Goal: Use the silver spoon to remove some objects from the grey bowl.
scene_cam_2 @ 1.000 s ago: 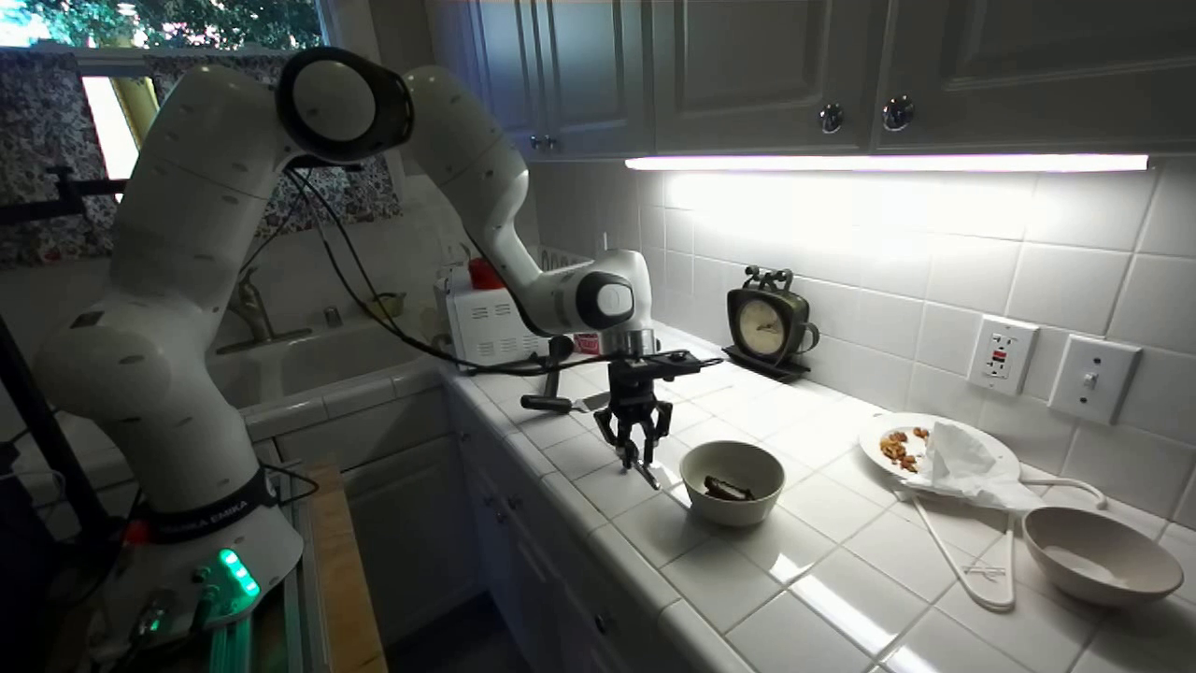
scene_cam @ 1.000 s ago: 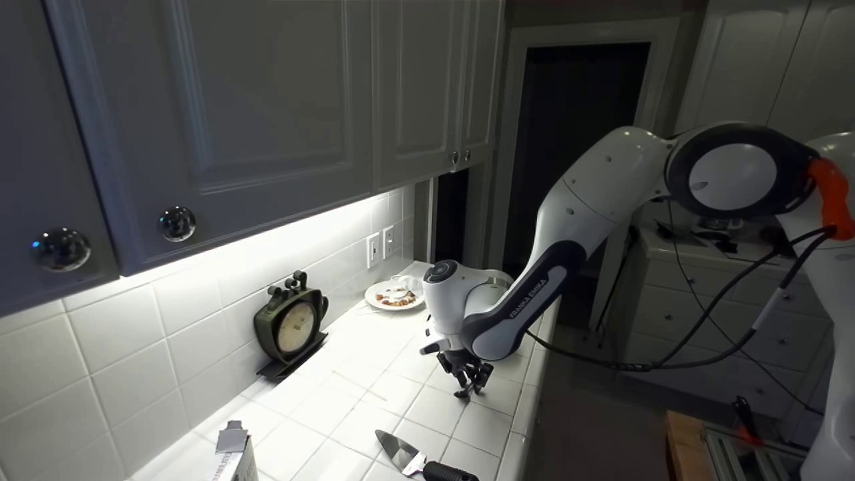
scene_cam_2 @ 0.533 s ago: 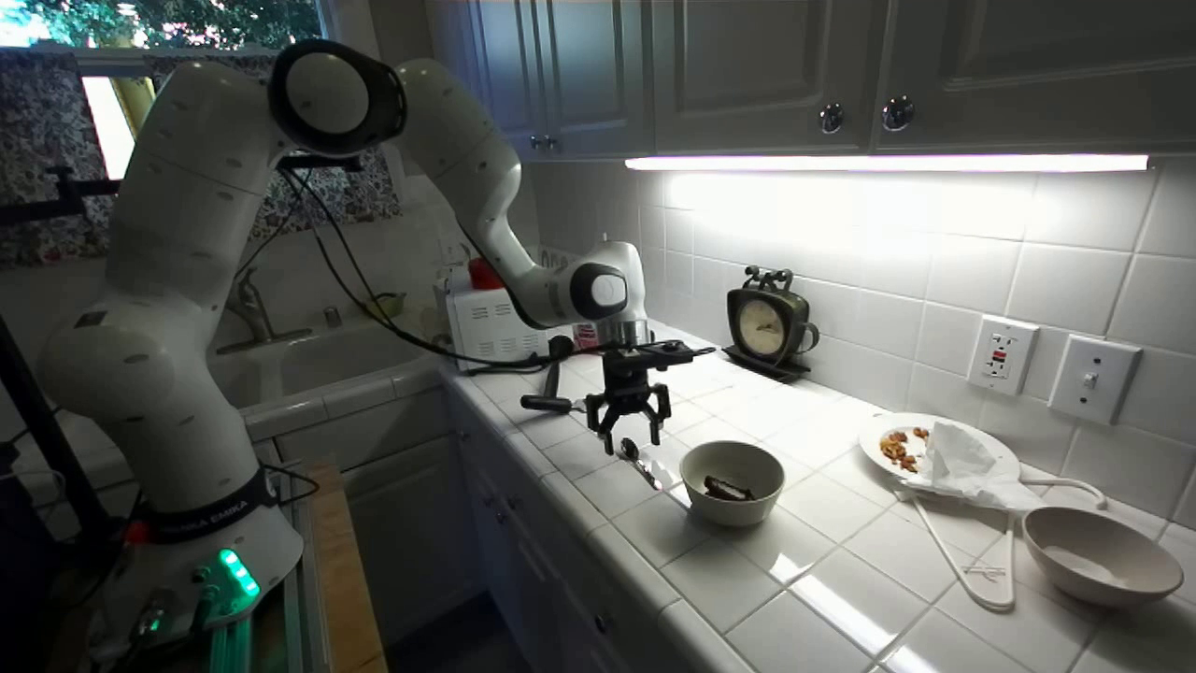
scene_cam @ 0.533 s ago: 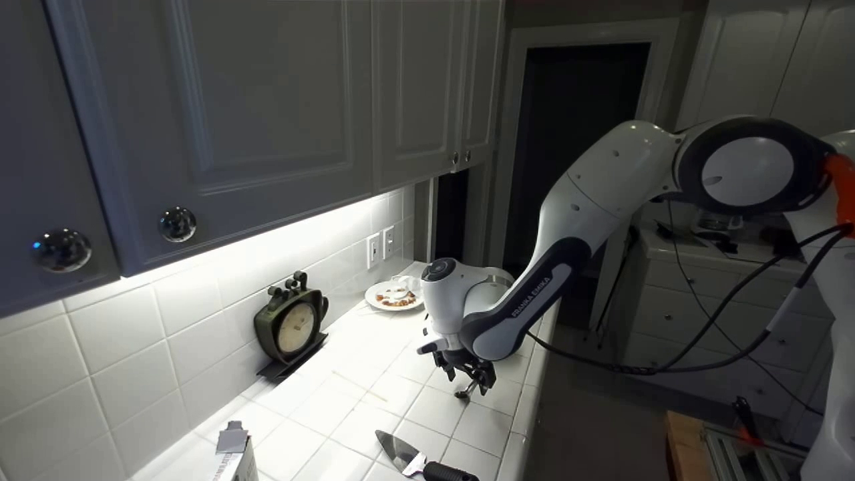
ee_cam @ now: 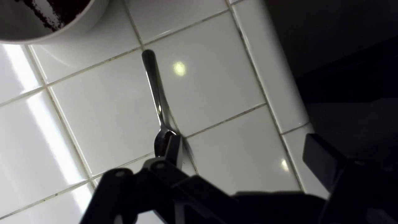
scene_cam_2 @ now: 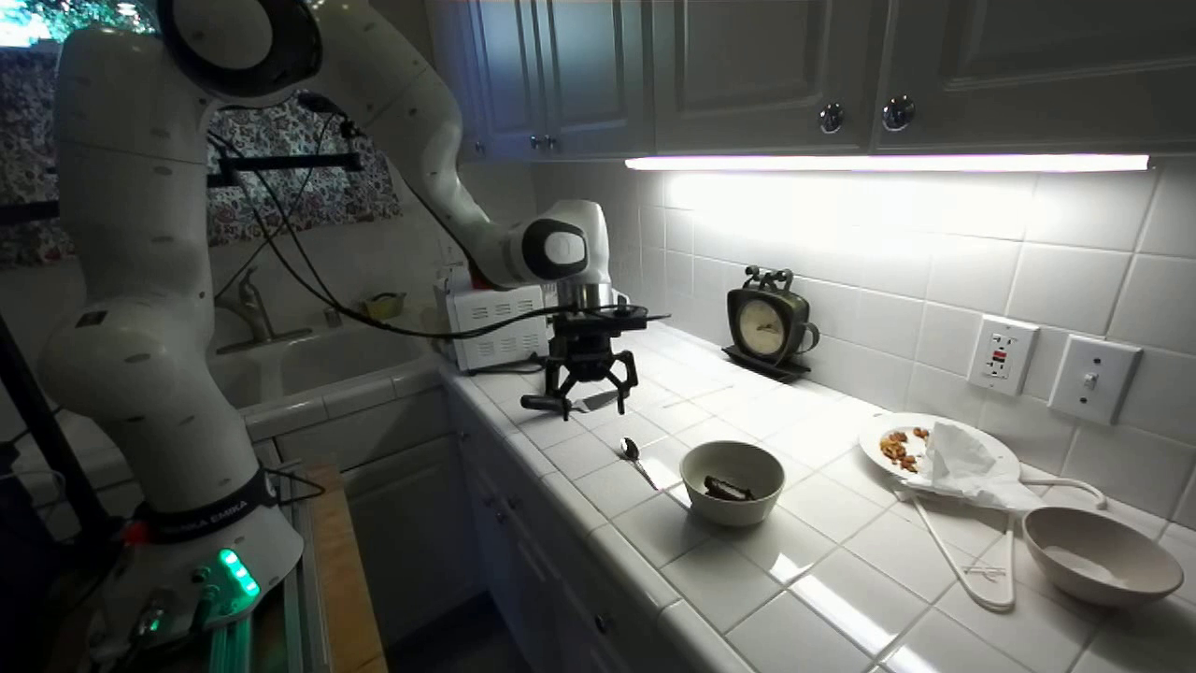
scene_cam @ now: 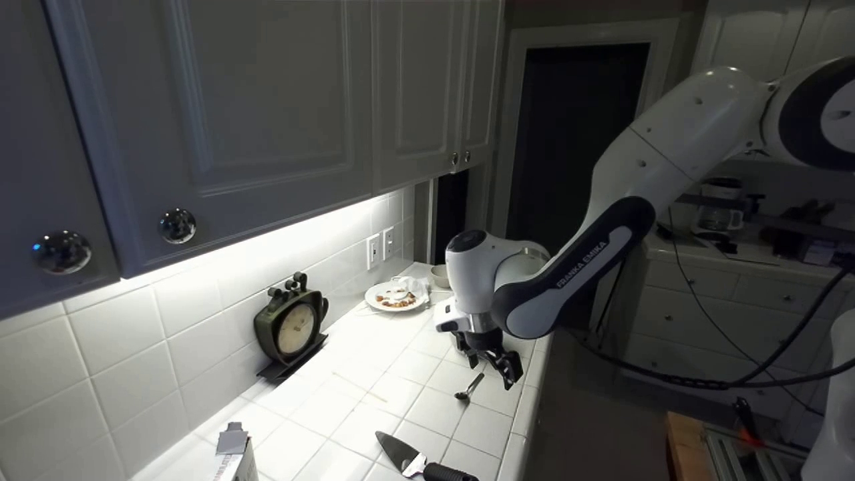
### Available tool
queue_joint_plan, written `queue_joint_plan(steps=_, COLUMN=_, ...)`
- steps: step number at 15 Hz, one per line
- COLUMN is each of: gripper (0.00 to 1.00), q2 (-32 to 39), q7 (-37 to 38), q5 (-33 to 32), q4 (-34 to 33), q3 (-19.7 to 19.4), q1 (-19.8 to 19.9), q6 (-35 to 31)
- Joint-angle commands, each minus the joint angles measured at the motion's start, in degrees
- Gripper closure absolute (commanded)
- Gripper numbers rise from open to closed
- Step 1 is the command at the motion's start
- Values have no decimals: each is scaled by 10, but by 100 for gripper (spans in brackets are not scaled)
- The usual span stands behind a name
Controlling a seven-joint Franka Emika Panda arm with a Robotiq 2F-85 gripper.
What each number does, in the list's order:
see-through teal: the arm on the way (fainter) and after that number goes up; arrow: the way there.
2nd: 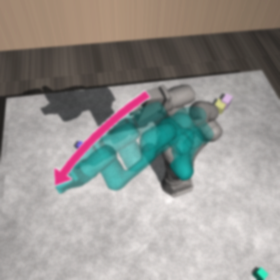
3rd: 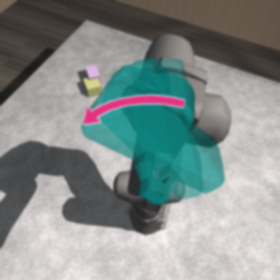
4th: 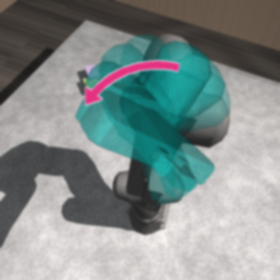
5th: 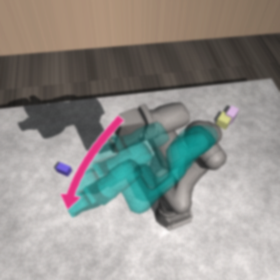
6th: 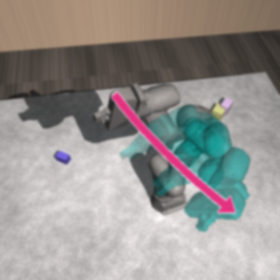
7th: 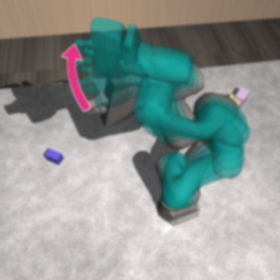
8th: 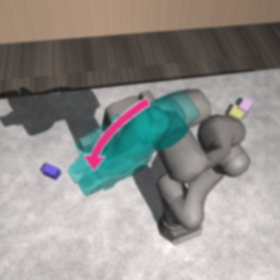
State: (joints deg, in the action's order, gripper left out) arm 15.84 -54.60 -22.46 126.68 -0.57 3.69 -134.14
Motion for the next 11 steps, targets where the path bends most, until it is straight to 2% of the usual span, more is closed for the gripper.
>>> queue_joint_plan(steps=1, gripper=0, q2=-104, q7=54, q5=57, q4=82, q3=5, q1=3, q6=-23)
queue_joint_plan(steps=2, gripper=0, q2=-125, q7=88, q5=45, q4=94, q3=-2, q1=-3, q6=-22)
queue_joint_plan(steps=6, gripper=0, q2=-195, q7=126, q5=104, q4=135, q3=-7, q1=1, q6=-13)
queue_joint_plan(steps=7, gripper=0, q2=-146, q7=110, q5=72, q4=94, q3=-7, q1=-4, q6=-8)
queue_joint_plan(steps=11, gripper=0, q2=-182, q7=122, q5=87, q4=119, q3=-12, q1=-6, q6=-7)
